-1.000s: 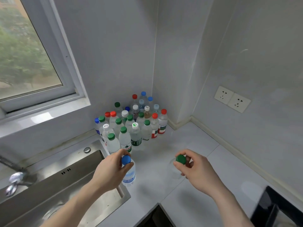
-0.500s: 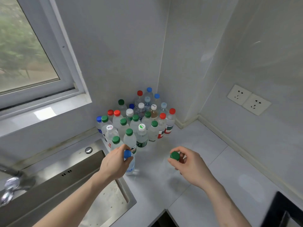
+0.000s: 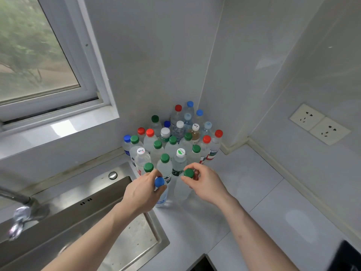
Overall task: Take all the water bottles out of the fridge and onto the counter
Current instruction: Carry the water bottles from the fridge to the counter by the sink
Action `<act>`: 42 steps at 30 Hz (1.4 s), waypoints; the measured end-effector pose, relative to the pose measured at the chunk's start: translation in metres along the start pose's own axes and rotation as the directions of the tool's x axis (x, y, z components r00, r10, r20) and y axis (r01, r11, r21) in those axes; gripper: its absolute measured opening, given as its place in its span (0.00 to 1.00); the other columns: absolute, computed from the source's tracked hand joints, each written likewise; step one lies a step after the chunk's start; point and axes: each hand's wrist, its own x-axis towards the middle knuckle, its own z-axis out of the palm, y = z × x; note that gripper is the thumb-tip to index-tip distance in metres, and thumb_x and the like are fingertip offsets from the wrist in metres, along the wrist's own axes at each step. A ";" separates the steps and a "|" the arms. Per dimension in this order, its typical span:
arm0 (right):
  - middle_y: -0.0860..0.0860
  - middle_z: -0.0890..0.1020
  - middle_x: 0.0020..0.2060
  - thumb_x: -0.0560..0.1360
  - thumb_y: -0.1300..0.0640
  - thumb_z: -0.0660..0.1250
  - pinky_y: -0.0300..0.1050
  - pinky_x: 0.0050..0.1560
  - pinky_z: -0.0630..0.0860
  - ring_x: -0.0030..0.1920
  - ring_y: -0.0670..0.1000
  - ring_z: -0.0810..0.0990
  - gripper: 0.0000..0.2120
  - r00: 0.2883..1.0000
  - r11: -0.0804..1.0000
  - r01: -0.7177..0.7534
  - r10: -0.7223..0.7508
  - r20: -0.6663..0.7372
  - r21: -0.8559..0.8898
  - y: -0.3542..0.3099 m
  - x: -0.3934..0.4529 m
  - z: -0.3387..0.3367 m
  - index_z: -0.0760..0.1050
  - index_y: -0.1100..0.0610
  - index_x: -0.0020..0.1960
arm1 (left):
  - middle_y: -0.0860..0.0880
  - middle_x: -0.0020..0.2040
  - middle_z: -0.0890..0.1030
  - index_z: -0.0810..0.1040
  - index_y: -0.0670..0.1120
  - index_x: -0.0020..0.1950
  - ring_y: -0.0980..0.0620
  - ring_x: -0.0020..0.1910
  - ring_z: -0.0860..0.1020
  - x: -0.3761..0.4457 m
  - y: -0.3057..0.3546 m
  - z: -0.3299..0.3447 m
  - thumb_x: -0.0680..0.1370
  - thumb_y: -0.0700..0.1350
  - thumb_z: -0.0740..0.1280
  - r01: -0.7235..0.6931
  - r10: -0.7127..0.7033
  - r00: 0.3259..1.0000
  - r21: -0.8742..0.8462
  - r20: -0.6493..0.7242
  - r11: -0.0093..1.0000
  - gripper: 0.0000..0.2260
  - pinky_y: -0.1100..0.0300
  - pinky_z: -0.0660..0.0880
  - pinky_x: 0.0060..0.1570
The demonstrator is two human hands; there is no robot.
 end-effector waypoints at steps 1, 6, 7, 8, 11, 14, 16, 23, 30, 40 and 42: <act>0.44 0.80 0.39 0.75 0.43 0.75 0.48 0.44 0.79 0.41 0.49 0.82 0.09 1.000 1.000 0.007 -0.007 0.009 -0.003 -0.002 0.003 0.003 0.80 0.43 0.52 | 0.57 0.47 0.77 0.71 0.57 0.60 0.52 0.43 0.75 -0.001 0.000 -0.001 0.82 0.60 0.62 -0.007 0.007 1.000 0.012 0.002 1.000 0.11 0.58 0.69 0.38; 0.43 0.81 0.46 0.76 0.44 0.75 0.47 0.50 0.80 0.46 0.48 0.81 0.11 0.999 0.999 0.038 -0.037 0.032 -0.030 -0.011 0.013 0.019 0.81 0.44 0.56 | 0.58 0.54 0.80 0.72 0.60 0.65 0.51 0.49 0.80 -0.005 -0.005 -0.003 0.83 0.58 0.59 -0.016 0.015 1.000 0.023 0.014 1.000 0.11 0.55 0.77 0.41; 0.43 0.80 0.48 0.76 0.44 0.74 0.46 0.51 0.79 0.47 0.47 0.80 0.12 0.999 0.998 0.043 -0.041 0.034 -0.042 -0.012 0.014 0.022 0.81 0.44 0.58 | 0.58 0.54 0.80 0.72 0.60 0.65 0.51 0.50 0.80 -0.006 -0.006 -0.003 0.83 0.58 0.59 -0.013 0.012 1.000 0.015 0.018 1.000 0.11 0.55 0.78 0.42; 0.43 0.79 0.48 0.77 0.45 0.74 0.45 0.52 0.78 0.48 0.47 0.79 0.12 0.998 0.997 0.048 -0.046 0.038 -0.056 -0.012 0.014 0.024 0.81 0.44 0.59 | 0.58 0.54 0.80 0.72 0.60 0.66 0.51 0.50 0.79 -0.006 -0.006 -0.002 0.84 0.58 0.60 -0.010 0.009 1.000 0.005 0.023 1.000 0.11 0.55 0.77 0.43; 0.43 0.77 0.49 0.78 0.45 0.72 0.44 0.53 0.76 0.50 0.47 0.78 0.14 0.997 0.994 0.040 -0.033 0.068 -0.098 -0.007 0.014 0.032 0.80 0.44 0.62 | 0.56 0.55 0.80 0.73 0.59 0.66 0.50 0.50 0.79 -0.004 -0.005 -0.001 0.84 0.56 0.60 0.000 0.000 0.999 -0.014 0.036 1.000 0.12 0.56 0.76 0.43; 0.45 0.77 0.52 0.81 0.46 0.70 0.41 0.53 0.74 0.50 0.47 0.78 0.16 0.998 0.995 0.009 -0.003 0.058 -0.096 -0.002 0.011 0.038 0.77 0.44 0.67 | 0.55 0.56 0.80 0.73 0.59 0.67 0.49 0.51 0.80 -0.002 -0.004 0.000 0.84 0.56 0.61 0.011 -0.010 0.999 -0.020 0.040 1.000 0.12 0.54 0.78 0.46; 0.46 0.76 0.54 0.82 0.47 0.67 0.43 0.55 0.75 0.51 0.48 0.78 0.16 0.998 0.995 0.001 0.005 0.057 -0.099 -0.003 0.009 0.041 0.75 0.43 0.70 | 0.55 0.56 0.80 0.73 0.60 0.68 0.50 0.51 0.80 -0.002 -0.003 0.000 0.84 0.56 0.61 0.017 -0.016 0.999 -0.019 0.043 1.000 0.13 0.54 0.79 0.47; 0.49 0.74 0.61 0.85 0.47 0.63 0.52 0.62 0.77 0.59 0.53 0.79 0.21 0.996 0.986 -0.031 0.045 0.081 -0.161 -0.012 0.007 0.045 0.68 0.43 0.77 | 0.57 0.57 0.80 0.72 0.61 0.70 0.52 0.51 0.80 -0.007 -0.002 -0.001 0.84 0.56 0.60 0.038 -0.037 0.999 -0.028 0.032 0.999 0.14 0.55 0.78 0.46; 0.45 0.69 0.68 0.84 0.50 0.64 0.48 0.63 0.79 0.53 0.43 0.79 0.30 0.994 0.996 -0.089 0.090 0.063 -0.024 -0.009 -0.031 0.039 0.57 0.39 0.82 | 0.61 0.55 0.81 0.71 0.60 0.72 0.57 0.46 0.81 -0.026 0.001 -0.013 0.84 0.57 0.60 -0.008 0.007 0.998 -0.024 -0.058 1.000 0.16 0.61 0.77 0.39; 0.33 0.66 0.67 0.83 0.49 0.64 0.42 0.64 0.78 0.67 0.35 0.73 0.26 0.997 0.992 -0.066 0.069 -0.031 0.104 -0.002 -0.115 0.009 0.61 0.32 0.77 | 0.65 0.51 0.77 0.77 0.61 0.63 0.65 0.43 0.78 -0.075 0.013 -0.028 0.82 0.50 0.66 -0.112 0.103 0.993 -0.218 -0.052 0.970 0.11 0.71 0.70 0.40; 0.33 0.65 0.68 0.84 0.50 0.64 0.41 0.65 0.78 0.69 0.37 0.71 0.26 0.996 0.990 -0.061 0.069 -0.052 0.126 0.000 -0.133 -0.001 0.61 0.33 0.77 | 0.66 0.53 0.77 0.77 0.62 0.61 0.67 0.47 0.78 -0.083 0.024 -0.031 0.82 0.50 0.66 -0.150 0.142 0.989 -0.246 -0.050 0.958 0.10 0.70 0.72 0.42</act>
